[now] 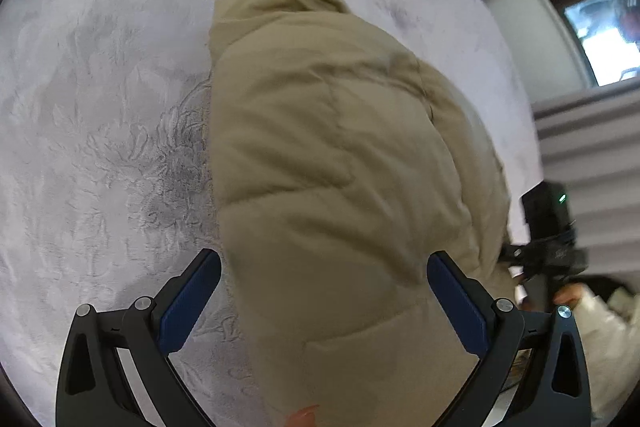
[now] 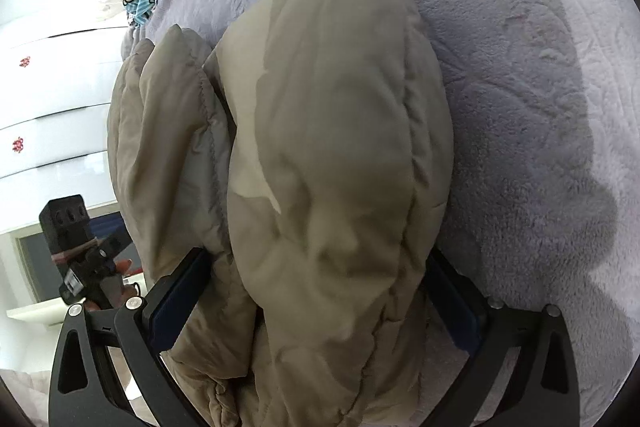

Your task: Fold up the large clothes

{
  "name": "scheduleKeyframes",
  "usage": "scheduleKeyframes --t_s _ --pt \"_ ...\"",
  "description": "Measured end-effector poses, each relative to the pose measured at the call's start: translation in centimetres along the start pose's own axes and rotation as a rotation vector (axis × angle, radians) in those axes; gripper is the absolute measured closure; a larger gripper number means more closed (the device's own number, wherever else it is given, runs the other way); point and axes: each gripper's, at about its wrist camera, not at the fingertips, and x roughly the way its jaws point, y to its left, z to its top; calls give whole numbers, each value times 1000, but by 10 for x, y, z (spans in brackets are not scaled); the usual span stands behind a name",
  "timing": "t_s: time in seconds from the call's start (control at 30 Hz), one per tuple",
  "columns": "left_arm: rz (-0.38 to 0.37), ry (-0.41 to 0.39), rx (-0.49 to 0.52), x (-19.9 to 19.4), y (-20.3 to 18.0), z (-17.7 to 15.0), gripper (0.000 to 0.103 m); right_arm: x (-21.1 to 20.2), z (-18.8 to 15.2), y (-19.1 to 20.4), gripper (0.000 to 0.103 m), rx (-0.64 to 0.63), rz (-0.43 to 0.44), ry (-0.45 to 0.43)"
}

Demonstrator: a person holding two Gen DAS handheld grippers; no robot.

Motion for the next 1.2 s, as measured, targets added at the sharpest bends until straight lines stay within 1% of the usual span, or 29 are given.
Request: scheduleKeyframes --t_s 0.13,0.27,0.33,0.4,0.5,0.6,0.63,0.7,0.73,0.77,0.8,0.87,0.93,0.97,1.03,1.1,1.13,1.2 --pt "-74 44 -22 13 19 2 0 -7 -3 -2 0 -28 1 -8" --pt "-197 76 -65 31 34 2 0 -9 -3 -6 0 -41 14 -19" --pt "-238 87 -71 39 34 4 0 -8 -1 -7 0 -50 27 -8" --pt "-253 91 -60 48 31 5 0 -4 2 -6 0 -62 50 1" --pt "-274 104 -65 61 30 8 0 5 10 0 0 -82 110 4" --pt "-281 126 -85 70 30 6 0 19 18 3 0 -86 118 21" --pt "-279 131 -90 73 27 7 0 22 20 3 0 -81 109 27" --pt "-237 126 -78 75 16 8 0 23 21 3 0 -63 95 34" --pt "-197 118 -59 75 6 7 0 22 21 2 0 -51 87 35" --pt "-160 106 -41 79 -13 9 0 21 21 1 0 -37 79 34" --pt "-129 90 -22 77 -21 9 0 21 21 0 0 -15 72 35" --pt "-72 56 16 69 -36 4 3 19 20 -2 0 16 63 41" --pt "-49 36 24 65 -45 2 10 16 18 -5 1 48 57 49" --pt "-37 25 29 62 -50 1 13 18 20 -2 3 54 56 48" --pt "-14 4 39 58 -60 -2 17 12 18 1 12 48 52 35" --pt "7 -9 48 54 -73 -4 19 4 15 6 30 35 53 6" --pt "14 -13 52 53 -77 -4 20 -1 13 10 34 19 47 -14" --pt "30 -20 64 49 -88 -4 22 -7 9 17 45 -1 36 -38"
